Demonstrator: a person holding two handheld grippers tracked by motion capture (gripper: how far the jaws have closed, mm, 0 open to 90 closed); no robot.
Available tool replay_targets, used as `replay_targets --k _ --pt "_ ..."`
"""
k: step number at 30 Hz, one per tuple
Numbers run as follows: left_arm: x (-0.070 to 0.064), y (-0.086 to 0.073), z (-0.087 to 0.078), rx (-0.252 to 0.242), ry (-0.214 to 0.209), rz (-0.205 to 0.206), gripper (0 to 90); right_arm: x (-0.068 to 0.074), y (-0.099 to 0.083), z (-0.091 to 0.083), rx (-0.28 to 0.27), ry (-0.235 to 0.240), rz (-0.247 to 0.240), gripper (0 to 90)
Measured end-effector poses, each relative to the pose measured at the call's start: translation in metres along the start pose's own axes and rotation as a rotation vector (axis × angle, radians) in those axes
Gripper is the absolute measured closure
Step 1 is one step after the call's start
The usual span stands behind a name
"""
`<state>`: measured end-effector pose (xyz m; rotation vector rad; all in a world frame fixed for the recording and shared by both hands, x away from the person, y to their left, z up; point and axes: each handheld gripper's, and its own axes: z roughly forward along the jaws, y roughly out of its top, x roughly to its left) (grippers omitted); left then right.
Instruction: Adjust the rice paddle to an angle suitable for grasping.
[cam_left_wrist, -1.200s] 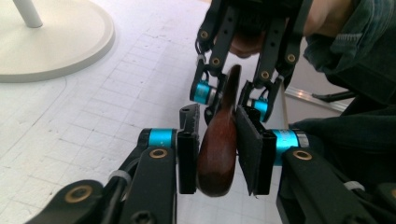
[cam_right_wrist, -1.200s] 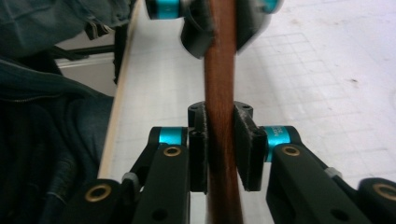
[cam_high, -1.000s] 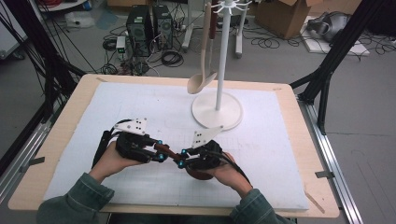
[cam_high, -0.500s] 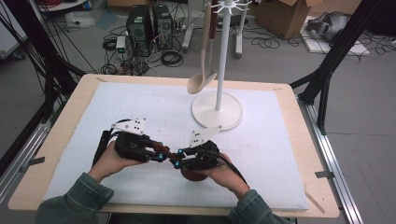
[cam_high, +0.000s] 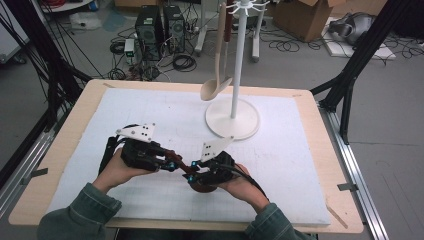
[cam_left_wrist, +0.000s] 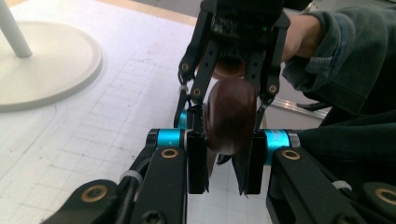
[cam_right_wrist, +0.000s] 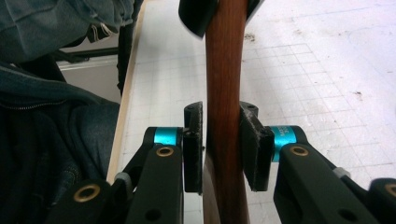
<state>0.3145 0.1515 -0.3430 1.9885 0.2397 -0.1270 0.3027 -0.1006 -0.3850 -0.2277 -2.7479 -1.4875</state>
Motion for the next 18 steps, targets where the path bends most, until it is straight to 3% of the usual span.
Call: replay_targets --k 9,18 --pt "-0.0024 0.0030 -0.0010 -0.005 0.008 0.019 75.4 0.0007 0.0029 0.0017 -0.014 0.011 -0.014 77.2" --pt "-0.0021 0.0003 -0.0051 0.014 0.063 0.027 61.0 -0.0023 0.0028 0.0002 -0.050 0.000 0.022 77.5"
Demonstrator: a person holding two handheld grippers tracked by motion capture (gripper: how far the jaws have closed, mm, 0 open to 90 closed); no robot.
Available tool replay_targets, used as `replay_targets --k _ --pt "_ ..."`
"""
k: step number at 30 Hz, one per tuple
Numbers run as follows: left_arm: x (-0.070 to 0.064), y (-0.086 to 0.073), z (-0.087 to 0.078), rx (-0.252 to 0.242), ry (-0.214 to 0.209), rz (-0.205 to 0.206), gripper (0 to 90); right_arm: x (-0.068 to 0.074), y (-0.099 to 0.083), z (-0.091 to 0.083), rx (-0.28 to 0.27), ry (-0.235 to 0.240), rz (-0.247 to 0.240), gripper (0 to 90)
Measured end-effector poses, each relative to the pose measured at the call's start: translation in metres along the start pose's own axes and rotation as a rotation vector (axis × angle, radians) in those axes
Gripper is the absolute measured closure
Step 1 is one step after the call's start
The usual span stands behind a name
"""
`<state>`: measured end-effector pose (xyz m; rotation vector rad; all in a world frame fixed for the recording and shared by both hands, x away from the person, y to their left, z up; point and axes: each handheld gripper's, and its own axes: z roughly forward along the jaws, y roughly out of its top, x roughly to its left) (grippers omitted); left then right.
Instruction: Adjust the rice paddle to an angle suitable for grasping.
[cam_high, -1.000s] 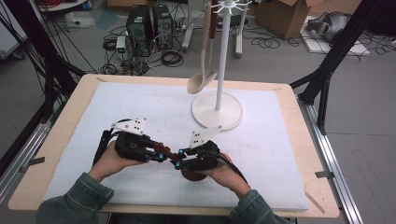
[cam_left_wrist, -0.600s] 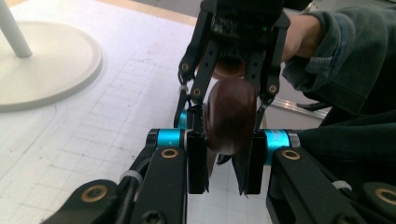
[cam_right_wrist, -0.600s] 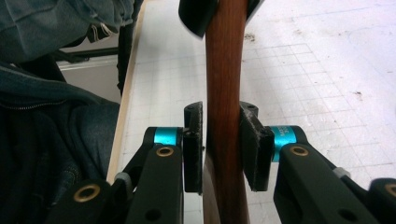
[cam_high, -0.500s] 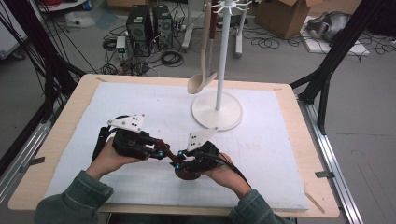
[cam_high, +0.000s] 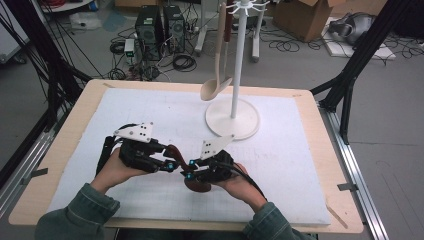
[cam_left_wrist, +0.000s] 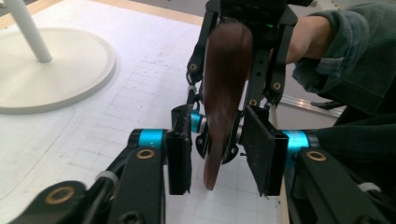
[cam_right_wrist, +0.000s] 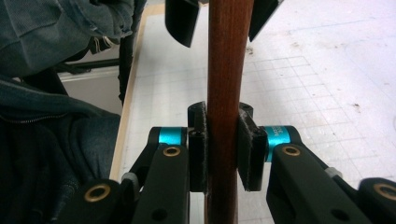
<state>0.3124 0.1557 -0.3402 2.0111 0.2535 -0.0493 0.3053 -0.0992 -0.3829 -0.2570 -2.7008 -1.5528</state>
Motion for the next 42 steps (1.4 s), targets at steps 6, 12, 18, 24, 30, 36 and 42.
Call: replay_targets --k 6,12,18,24,30,36,42 --pt "0.001 -0.005 -0.006 -0.003 0.043 -0.006 55.7 -0.005 -0.001 -0.006 -0.026 -0.012 0.035 77.5" --pt "0.003 -0.013 -0.012 0.000 0.091 -0.023 49.2 -0.010 -0.003 -0.011 -0.041 -0.025 0.070 77.5" --pt "0.005 -0.022 -0.016 -0.007 0.127 -0.039 43.6 -0.016 -0.005 -0.017 -0.059 -0.040 0.095 77.5" --pt "0.008 -0.030 -0.021 -0.010 0.161 -0.062 38.3 -0.022 -0.008 -0.028 -0.089 -0.062 0.126 77.5" --pt "0.010 -0.037 -0.025 -0.008 0.192 -0.077 35.4 -0.030 -0.012 -0.039 -0.112 -0.081 0.157 77.5" --pt "0.012 -0.043 -0.030 -0.010 0.227 -0.087 31.9 -0.036 -0.015 -0.051 -0.124 -0.105 0.179 77.5" --pt "0.015 -0.054 -0.036 -0.017 0.254 -0.101 27.0 -0.041 -0.015 -0.064 -0.146 -0.134 0.196 77.5"
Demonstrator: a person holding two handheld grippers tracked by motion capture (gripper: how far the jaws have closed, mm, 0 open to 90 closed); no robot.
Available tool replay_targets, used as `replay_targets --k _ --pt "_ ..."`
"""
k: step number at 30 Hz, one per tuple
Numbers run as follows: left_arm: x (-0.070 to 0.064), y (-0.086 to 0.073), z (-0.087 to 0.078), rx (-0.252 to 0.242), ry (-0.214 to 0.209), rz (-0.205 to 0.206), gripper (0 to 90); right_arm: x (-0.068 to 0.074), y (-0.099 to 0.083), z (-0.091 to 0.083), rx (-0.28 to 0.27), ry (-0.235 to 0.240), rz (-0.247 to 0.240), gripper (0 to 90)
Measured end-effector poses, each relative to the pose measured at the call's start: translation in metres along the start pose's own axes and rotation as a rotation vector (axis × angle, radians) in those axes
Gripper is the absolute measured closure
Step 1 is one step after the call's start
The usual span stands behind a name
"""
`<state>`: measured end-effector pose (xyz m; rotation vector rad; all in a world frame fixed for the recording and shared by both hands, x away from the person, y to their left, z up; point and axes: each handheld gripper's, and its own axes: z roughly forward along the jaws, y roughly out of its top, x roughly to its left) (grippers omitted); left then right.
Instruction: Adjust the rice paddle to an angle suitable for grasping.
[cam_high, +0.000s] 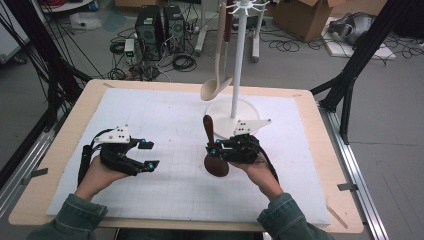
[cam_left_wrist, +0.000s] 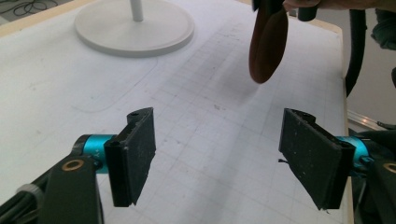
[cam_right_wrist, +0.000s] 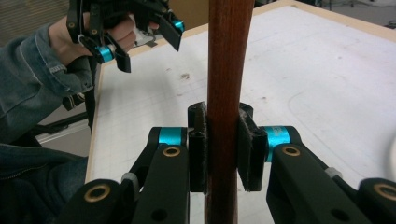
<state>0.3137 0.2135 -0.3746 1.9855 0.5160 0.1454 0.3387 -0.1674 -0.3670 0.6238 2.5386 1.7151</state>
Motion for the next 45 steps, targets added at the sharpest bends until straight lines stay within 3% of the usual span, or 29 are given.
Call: replay_targets --k 8,14,20,31,45 --pt "0.006 -0.006 -0.009 0.007 0.071 -0.015 20.8 -0.007 0.014 -0.010 -0.008 -0.022 -0.001 77.5" --pt "0.008 -0.008 -0.012 0.011 0.089 -0.013 18.5 -0.015 0.026 -0.025 -0.026 -0.055 0.005 77.5" --pt "0.009 -0.011 -0.013 0.013 0.099 -0.024 15.9 -0.023 0.040 -0.035 -0.038 -0.081 0.002 77.4" --pt "0.012 -0.013 -0.014 0.013 0.110 -0.030 13.8 -0.034 0.068 -0.041 -0.054 -0.086 -0.019 77.5" --pt "0.013 -0.013 -0.015 0.013 0.104 -0.025 13.8 -0.039 0.083 -0.038 -0.066 -0.079 -0.020 77.5"
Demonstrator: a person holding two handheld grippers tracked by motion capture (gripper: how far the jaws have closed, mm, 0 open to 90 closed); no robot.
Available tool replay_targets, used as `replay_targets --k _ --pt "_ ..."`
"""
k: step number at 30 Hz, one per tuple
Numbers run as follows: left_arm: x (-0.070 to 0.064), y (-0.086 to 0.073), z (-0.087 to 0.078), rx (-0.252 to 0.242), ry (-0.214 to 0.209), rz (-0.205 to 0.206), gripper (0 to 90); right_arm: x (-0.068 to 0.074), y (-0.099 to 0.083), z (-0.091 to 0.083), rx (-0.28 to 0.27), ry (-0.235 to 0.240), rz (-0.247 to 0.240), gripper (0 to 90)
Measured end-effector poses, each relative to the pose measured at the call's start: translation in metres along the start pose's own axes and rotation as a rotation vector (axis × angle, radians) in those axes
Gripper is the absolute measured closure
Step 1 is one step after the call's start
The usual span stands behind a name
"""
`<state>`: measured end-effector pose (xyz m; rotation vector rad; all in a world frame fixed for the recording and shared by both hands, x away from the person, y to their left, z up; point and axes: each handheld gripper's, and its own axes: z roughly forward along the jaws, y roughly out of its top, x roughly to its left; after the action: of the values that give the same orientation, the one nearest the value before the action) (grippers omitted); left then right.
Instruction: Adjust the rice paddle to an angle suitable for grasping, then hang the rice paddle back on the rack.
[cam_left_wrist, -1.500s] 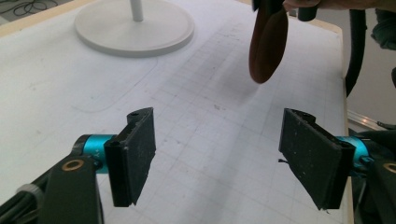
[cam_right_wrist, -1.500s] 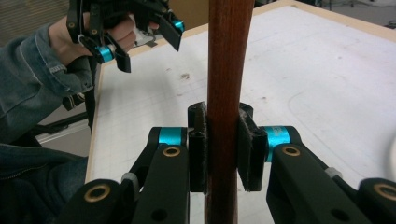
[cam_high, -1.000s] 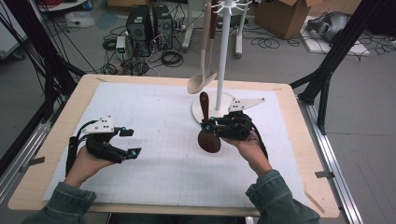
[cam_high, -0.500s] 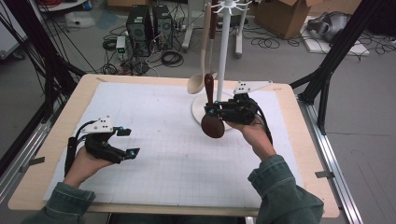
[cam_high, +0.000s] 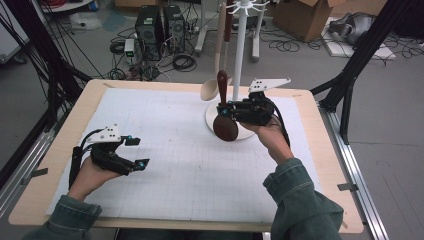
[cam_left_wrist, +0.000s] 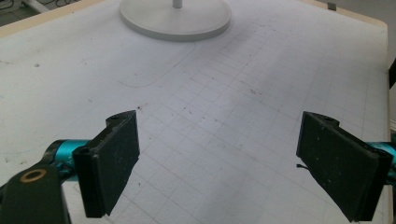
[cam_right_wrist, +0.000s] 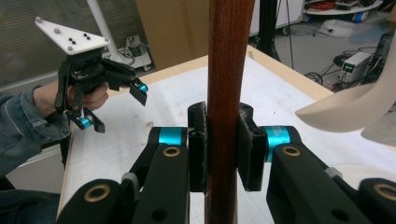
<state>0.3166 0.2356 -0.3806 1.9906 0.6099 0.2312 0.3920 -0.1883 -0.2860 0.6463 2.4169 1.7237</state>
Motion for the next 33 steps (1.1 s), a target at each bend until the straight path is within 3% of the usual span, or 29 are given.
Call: replay_targets --k 12,33 --pt "0.001 0.000 0.000 -0.005 0.001 -0.005 13.8 -0.011 0.016 0.000 -0.021 0.001 -0.002 77.4" --pt "0.001 0.000 -0.005 -0.025 0.008 -0.020 13.8 -0.023 0.064 0.001 -0.073 -0.065 -0.011 77.5"
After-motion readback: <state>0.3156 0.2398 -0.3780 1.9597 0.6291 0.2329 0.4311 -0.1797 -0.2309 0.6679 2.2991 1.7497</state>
